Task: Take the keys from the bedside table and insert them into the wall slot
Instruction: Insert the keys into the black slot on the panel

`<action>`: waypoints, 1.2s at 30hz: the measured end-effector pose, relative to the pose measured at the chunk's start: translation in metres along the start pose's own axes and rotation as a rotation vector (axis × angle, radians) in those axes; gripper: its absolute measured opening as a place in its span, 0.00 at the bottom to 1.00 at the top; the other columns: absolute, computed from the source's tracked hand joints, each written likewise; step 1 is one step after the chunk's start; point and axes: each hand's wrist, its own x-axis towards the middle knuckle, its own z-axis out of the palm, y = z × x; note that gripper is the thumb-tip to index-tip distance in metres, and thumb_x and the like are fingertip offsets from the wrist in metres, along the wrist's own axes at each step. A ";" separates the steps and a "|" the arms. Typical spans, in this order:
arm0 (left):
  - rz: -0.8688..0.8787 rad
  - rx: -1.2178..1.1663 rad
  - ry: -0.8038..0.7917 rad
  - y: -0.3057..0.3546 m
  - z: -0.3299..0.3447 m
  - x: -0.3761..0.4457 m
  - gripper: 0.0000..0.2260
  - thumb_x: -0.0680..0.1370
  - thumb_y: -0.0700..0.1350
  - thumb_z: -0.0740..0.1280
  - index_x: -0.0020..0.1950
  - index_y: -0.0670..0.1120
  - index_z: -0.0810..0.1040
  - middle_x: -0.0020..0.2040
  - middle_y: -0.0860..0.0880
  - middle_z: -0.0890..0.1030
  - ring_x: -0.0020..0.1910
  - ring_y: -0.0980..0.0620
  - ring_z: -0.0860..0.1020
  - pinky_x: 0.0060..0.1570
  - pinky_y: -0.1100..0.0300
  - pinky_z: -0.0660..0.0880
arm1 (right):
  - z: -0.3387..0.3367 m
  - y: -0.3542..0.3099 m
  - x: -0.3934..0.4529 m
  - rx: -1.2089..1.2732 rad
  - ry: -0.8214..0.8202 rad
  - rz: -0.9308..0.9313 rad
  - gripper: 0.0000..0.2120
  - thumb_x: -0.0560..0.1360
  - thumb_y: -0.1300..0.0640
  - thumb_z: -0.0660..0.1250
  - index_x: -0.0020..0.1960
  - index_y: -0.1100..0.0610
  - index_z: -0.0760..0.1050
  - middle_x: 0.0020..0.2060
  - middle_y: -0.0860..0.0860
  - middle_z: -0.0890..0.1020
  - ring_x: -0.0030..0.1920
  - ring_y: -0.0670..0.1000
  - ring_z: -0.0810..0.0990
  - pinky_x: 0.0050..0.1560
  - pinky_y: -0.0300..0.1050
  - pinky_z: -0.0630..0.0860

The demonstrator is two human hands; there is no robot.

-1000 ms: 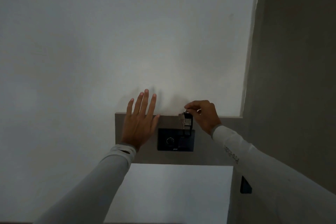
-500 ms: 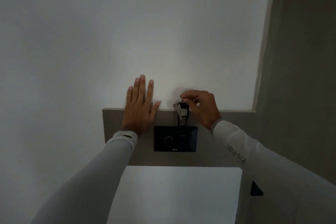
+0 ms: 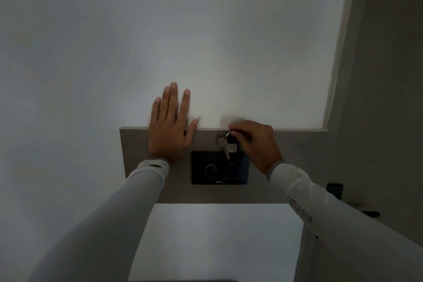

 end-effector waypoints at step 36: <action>0.011 -0.002 0.005 0.000 0.000 0.000 0.30 0.88 0.58 0.52 0.86 0.43 0.58 0.86 0.35 0.59 0.86 0.38 0.56 0.84 0.40 0.59 | 0.006 0.016 -0.045 -0.525 -0.065 -0.191 0.30 0.76 0.36 0.65 0.66 0.59 0.75 0.68 0.60 0.75 0.69 0.61 0.72 0.70 0.57 0.70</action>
